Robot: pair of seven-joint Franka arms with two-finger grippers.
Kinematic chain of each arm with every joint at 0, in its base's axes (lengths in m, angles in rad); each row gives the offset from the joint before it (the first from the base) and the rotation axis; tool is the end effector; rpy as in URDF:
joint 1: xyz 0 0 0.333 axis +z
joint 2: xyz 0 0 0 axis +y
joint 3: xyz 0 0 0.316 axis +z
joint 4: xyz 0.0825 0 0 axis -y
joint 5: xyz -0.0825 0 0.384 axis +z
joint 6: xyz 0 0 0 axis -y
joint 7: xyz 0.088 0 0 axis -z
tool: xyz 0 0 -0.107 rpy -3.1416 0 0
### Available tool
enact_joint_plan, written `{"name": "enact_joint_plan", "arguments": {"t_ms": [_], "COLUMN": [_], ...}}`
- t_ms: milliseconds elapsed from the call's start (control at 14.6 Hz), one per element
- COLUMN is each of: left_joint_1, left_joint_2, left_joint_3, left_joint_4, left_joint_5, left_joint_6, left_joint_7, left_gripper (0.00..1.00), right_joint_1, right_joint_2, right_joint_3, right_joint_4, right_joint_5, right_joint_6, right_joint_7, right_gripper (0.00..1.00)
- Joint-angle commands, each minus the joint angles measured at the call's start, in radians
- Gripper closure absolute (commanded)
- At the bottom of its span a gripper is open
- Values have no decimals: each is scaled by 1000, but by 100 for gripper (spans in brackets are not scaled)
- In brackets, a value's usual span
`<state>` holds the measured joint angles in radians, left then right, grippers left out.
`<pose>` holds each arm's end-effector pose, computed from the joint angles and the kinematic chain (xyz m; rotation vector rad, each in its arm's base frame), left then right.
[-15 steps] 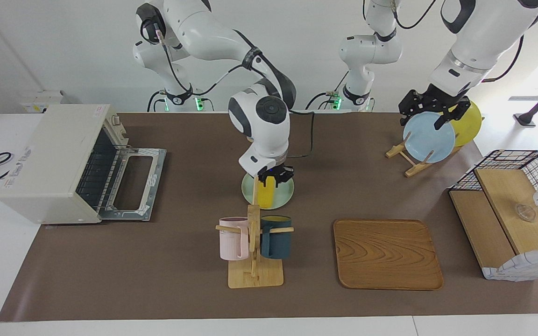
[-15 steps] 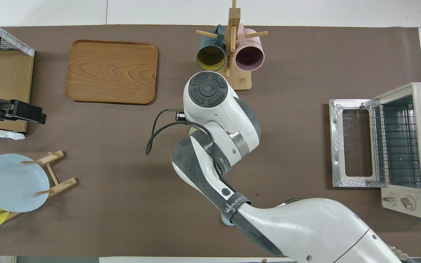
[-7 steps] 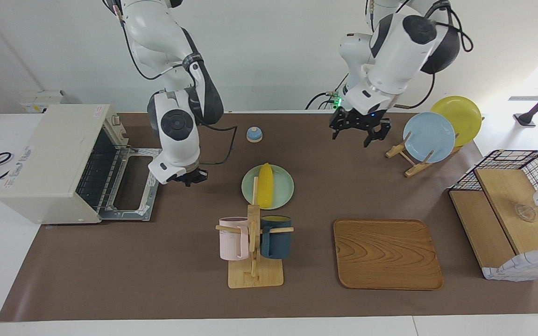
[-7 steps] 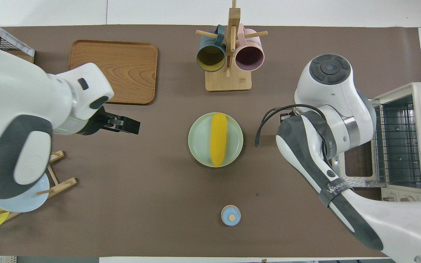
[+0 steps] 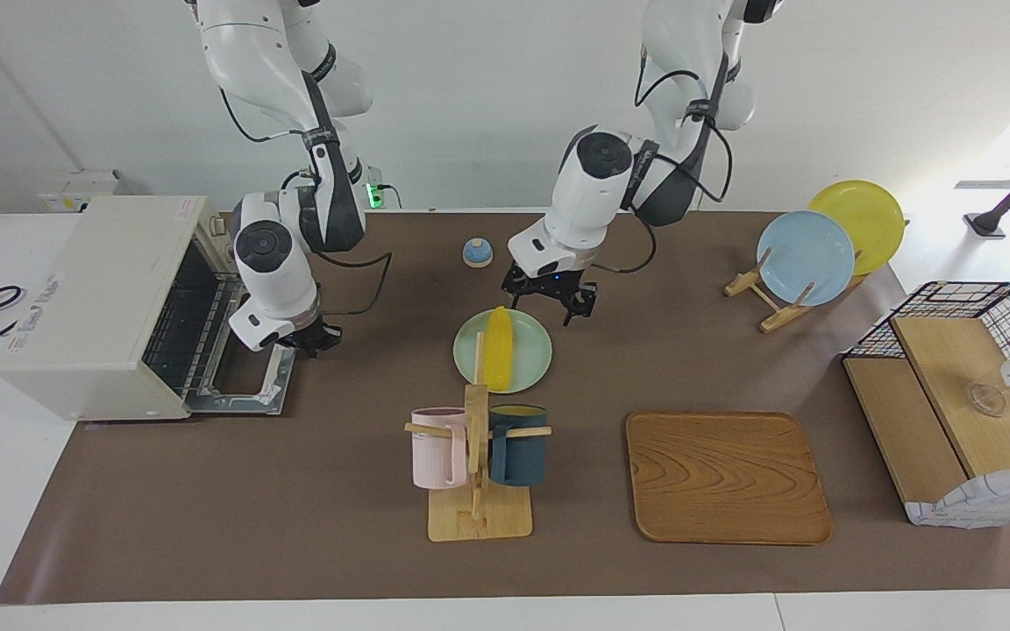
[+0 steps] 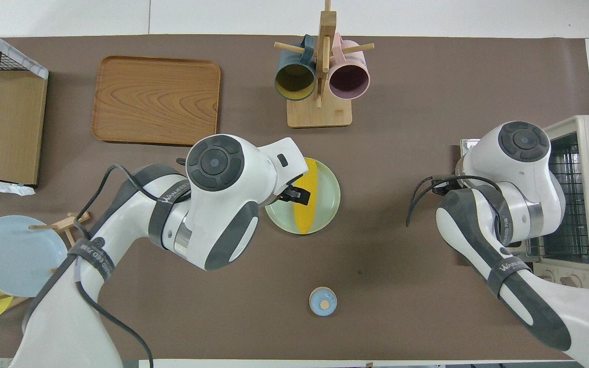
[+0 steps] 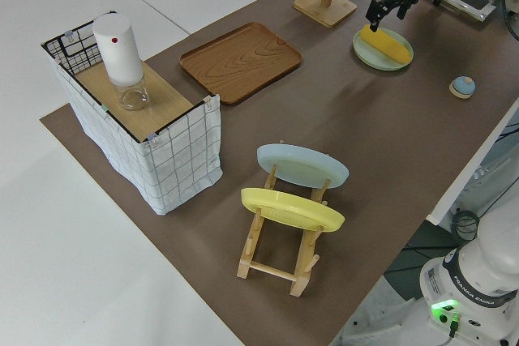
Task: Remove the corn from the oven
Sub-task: 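Grasp the yellow corn with the left gripper while the right gripper withdraws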
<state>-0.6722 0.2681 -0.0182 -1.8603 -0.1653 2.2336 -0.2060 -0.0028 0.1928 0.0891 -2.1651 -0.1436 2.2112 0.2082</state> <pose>0.4843 -0.4056 0.3859 2.9135 -0.5732 0.0501 0.5411 0.0418 0.2954 3.0232 -0.0424 -0.1969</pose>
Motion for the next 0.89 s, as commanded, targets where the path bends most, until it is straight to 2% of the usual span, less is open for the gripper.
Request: {"name": "enact_joint_plan", "arguments": {"t_ms": [0, 205, 479, 548, 685, 753, 822], "left_joint_1": [-67, -69, -93, -105, -99, -87, -69], "left_joint_2": [107, 180, 200, 198, 197, 195, 180], "left_joint_3": [24, 24, 27, 32, 35, 35, 35], "left_joint_4": [39, 88, 61, 52, 75, 101, 114], "left_joint_5": [-17, -17, -10, -10, -11, -11, -11], "left_joint_6": [113, 141, 192, 190, 169, 132, 85], "left_joint_7": [-50, -61, -85, -99, -130, -144, -141], "left_gripper": [0, 0, 0, 8, 89, 100, 100], "right_joint_1": [-35, -48, -55, -51, -49, -54, -63], "right_joint_2": [-36, -36, -35, -35, -48, -65, -97], "right_joint_3": [12, 11, 11, 11, 14, 14, 12], "right_joint_4": [-41, -38, 11, 60, 175, 212, 221], "right_joint_5": [-17, -21, -99, -119, -152, -152, -152], "right_joint_6": [22, 18, -59, -127, -307, -371, -404], "right_joint_7": [-47, -69, -72, -73, -84, -127, -169], "right_gripper": [100, 100, 100, 100, 100, 100, 100]}}
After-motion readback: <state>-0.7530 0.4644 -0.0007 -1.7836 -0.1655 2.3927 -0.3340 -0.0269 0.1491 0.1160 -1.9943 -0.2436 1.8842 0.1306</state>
